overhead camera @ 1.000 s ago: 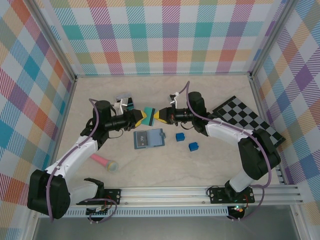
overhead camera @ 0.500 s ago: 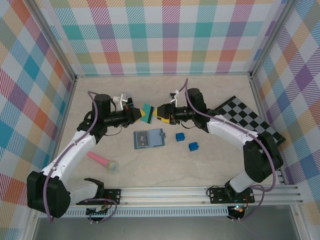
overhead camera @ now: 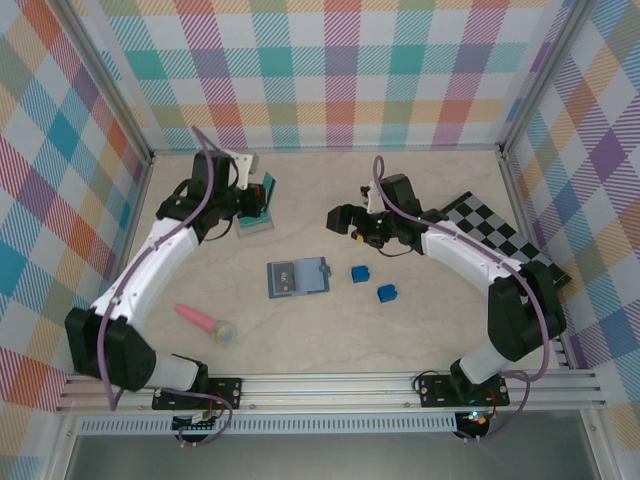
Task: Take the credit cards out of the card holder
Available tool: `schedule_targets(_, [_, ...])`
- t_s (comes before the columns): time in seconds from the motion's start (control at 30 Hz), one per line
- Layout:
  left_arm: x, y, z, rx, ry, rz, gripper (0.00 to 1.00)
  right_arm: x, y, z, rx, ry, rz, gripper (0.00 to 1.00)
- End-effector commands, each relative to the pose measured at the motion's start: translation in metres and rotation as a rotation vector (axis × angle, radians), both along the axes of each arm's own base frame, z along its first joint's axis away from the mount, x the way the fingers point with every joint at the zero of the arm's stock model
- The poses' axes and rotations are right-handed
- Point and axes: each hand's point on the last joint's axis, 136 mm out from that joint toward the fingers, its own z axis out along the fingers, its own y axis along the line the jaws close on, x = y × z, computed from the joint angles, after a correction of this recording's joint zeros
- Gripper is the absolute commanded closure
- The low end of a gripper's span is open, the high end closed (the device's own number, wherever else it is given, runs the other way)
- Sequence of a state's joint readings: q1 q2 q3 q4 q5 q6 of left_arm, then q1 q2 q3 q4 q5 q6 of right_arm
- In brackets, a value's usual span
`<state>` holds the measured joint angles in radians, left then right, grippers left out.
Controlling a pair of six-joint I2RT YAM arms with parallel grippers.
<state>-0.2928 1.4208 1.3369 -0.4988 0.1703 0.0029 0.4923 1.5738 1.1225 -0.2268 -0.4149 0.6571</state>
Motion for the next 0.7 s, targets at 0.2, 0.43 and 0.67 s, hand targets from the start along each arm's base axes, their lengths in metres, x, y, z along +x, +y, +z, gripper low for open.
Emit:
schedule_targets(0.2, [0.054, 0.002, -0.022, 0.392, -0.170, -0.215, 1.00, 0.020, -0.013, -0.021, -0.086, 0.075, -0.033, 0.00])
schedule_targets(0.43, [0.076, 0.045, -0.072, 0.596, -0.007, -0.320, 1.00, 0.023, -0.014, -0.025, -0.091, 0.109, -0.054, 0.00])
schedule_targets(0.67, [0.063, 0.055, -0.102, 0.564, 0.011, -0.575, 1.00, 0.026, -0.015, -0.016, -0.104, 0.094, -0.053, 0.00])
